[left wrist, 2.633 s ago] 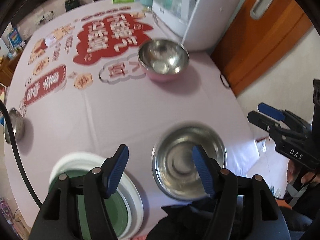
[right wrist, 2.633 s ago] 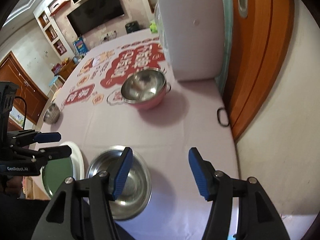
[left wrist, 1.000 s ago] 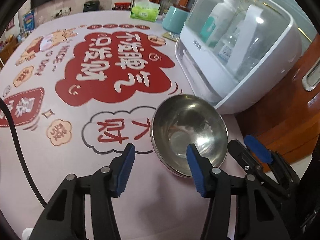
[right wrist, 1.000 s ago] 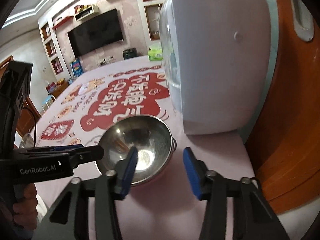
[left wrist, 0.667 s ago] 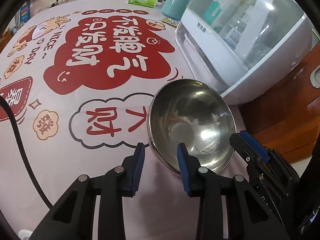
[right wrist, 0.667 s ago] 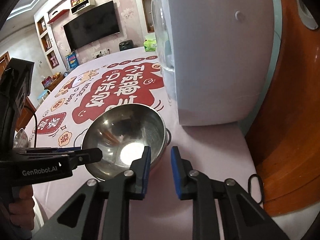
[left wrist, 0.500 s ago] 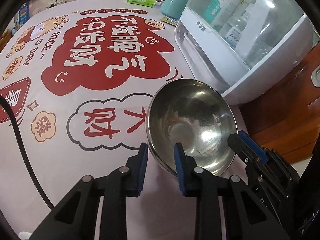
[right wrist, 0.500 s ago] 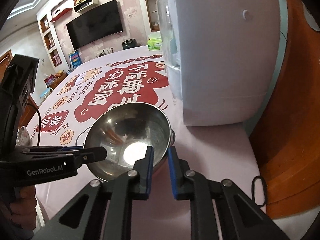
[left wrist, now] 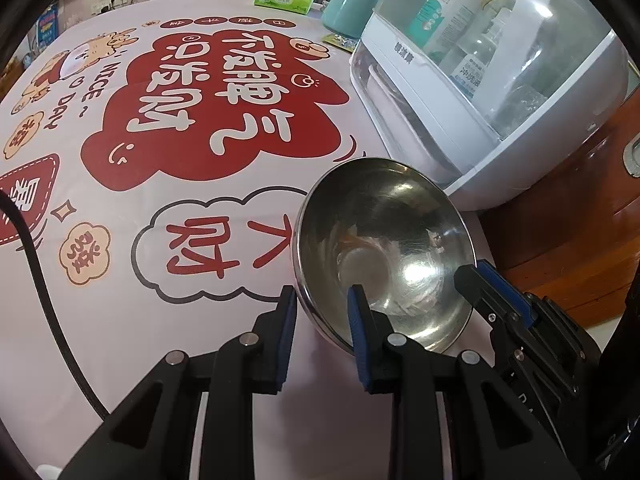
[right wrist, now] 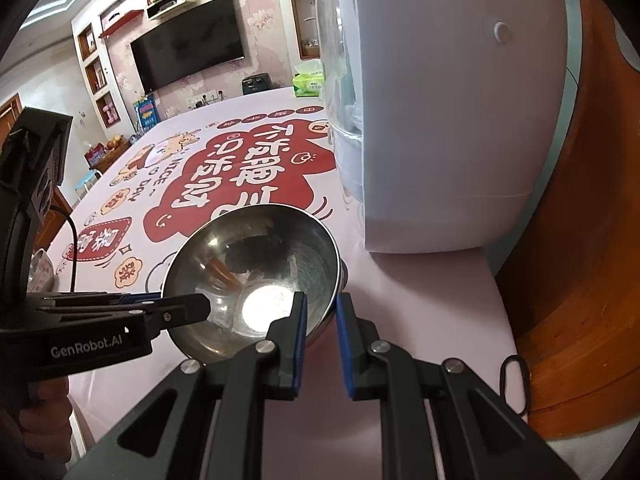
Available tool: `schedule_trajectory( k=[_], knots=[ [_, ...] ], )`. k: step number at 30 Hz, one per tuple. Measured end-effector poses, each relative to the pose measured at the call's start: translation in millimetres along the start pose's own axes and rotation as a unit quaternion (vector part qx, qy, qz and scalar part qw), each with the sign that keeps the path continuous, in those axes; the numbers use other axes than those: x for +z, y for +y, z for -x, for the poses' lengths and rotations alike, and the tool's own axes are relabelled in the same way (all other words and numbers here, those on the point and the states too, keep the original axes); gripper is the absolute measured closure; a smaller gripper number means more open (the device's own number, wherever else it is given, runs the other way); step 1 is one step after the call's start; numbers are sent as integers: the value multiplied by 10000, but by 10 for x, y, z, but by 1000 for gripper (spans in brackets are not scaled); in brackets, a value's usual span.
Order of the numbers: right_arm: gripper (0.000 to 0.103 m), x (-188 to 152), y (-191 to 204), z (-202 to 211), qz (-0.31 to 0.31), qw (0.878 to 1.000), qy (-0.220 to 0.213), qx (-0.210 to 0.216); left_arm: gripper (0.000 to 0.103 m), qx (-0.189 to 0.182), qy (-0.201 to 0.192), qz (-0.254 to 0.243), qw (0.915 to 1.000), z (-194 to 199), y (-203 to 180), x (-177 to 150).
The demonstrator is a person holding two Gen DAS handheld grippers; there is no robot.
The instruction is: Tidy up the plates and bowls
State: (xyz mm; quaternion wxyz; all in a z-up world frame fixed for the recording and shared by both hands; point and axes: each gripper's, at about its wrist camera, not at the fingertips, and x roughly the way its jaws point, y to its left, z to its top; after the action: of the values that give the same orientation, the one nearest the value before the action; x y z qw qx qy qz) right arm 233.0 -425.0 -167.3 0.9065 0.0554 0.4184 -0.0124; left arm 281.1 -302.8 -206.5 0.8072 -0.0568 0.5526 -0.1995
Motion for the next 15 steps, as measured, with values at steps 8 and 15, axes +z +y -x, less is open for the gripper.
schedule_trajectory(
  k=[8,15],
  knots=[
    [88,75,75,-98,132,9994,180,-264,78,140,68,-133,9998,-67,-24,36],
    [91,139,44,-176,20,9991,313,-282,78,165,101,-125,9997,-85,-31,51]
  ],
)
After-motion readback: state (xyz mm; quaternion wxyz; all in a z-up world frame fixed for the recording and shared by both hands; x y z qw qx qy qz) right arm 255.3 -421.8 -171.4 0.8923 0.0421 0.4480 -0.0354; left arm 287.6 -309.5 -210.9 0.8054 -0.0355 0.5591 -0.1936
